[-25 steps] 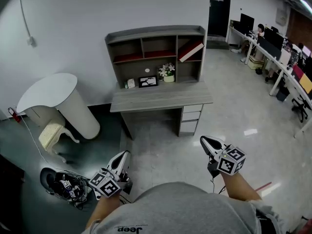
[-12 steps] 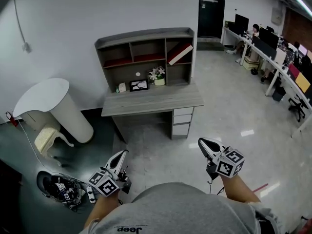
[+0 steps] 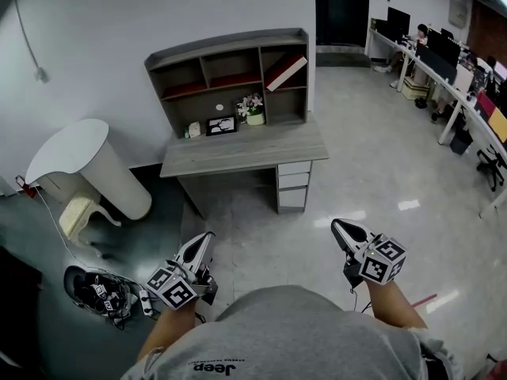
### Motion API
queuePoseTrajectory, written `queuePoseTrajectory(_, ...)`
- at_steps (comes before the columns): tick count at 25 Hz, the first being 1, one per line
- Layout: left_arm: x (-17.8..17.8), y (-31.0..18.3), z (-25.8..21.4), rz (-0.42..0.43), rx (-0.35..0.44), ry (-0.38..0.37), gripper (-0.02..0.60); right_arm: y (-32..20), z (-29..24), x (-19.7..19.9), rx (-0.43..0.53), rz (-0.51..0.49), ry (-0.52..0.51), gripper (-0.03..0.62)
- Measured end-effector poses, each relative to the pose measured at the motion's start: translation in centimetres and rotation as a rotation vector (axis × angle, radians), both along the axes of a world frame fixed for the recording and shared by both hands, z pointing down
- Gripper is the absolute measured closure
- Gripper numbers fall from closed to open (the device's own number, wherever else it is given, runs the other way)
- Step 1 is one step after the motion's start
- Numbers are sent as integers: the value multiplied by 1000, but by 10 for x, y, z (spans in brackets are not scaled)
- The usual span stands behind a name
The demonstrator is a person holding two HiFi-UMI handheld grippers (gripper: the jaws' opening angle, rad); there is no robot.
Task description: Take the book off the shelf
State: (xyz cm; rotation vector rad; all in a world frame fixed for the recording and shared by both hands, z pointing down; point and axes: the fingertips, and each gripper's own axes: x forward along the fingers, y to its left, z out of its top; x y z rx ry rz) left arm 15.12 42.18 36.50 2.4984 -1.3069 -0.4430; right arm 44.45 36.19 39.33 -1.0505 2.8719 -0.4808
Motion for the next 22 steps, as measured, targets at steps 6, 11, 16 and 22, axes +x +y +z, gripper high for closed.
queuePoseTrajectory(6, -12, -16, 8, -14, -20, 9, 554, -18, 10, -15, -8, -28, 10, 592)
queuePoseTrajectory(11, -37, -45, 21, 2, -29, 33, 554, -43, 17, -42, -20, -24, 45, 592)
queuePoseTrajectory(16, -84, -99, 37, 42, -26, 64, 554, -87, 27, -88, -18, 6, 82, 592)
queuePoseTrajectory(22, -168, -182, 33, 98, -34, 74, 554, -159, 14, -176, -9, 43, 84, 591)
